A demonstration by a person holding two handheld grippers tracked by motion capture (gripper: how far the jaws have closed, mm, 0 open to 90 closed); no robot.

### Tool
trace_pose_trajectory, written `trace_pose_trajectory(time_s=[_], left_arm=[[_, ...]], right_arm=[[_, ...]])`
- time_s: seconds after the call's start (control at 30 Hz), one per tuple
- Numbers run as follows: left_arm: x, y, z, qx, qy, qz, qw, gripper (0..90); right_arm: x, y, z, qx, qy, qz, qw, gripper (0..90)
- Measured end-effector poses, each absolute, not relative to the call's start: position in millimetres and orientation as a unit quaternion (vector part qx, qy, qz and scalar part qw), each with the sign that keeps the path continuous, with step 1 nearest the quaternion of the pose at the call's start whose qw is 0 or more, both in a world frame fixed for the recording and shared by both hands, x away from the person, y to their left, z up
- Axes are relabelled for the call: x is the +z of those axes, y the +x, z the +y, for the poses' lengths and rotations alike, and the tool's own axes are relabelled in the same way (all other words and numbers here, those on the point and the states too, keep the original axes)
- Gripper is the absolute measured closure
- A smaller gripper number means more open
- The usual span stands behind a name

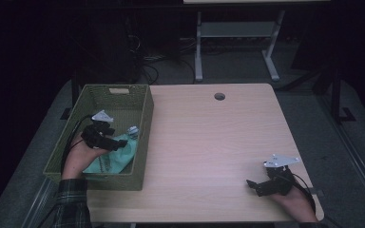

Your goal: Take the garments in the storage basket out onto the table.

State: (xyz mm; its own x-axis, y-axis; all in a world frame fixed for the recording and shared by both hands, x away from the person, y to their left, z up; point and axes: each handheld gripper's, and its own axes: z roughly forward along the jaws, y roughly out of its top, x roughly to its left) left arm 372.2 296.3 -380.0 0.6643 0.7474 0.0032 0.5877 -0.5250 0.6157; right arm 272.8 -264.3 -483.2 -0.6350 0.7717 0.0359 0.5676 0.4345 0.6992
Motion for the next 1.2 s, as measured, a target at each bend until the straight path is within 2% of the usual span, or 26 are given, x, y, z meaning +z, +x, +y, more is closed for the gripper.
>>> trace_pose_trajectory(time_s=[0.4, 0.87, 1.0, 1.03, 1.1, 1.2], left_arm=[[-404.3, 376.4, 303.9, 0.117, 0.866, 0.408, 0.265, 24.3], [-413.7, 379.8, 300.4, 0.104, 0.869, 0.423, 0.233, 24.5], [-414.4, 380.2, 300.5, 0.101, 0.870, 0.426, 0.227, 27.6], [-414.3, 380.1, 300.6, 0.101, 0.870, 0.426, 0.226, 32.2], [-414.0, 379.5, 300.7, 0.102, 0.871, 0.424, 0.227, 33.6], [-412.7, 378.4, 300.9, 0.102, 0.871, 0.422, 0.230, 44.3]], right_arm=[[-483.1, 272.5, -264.0, 0.348, 0.404, 0.833, 0.146, 0.0], [-483.1, 272.4, -263.9, 0.348, 0.404, 0.833, 0.145, 0.0], [-483.1, 272.4, -264.0, 0.348, 0.404, 0.834, 0.145, 0.0], [-483.1, 272.4, -263.9, 0.348, 0.404, 0.833, 0.145, 0.0], [-483.1, 272.4, -264.0, 0.348, 0.404, 0.834, 0.145, 0.0], [-483.1, 272.4, -264.0, 0.348, 0.404, 0.834, 0.145, 0.0]])
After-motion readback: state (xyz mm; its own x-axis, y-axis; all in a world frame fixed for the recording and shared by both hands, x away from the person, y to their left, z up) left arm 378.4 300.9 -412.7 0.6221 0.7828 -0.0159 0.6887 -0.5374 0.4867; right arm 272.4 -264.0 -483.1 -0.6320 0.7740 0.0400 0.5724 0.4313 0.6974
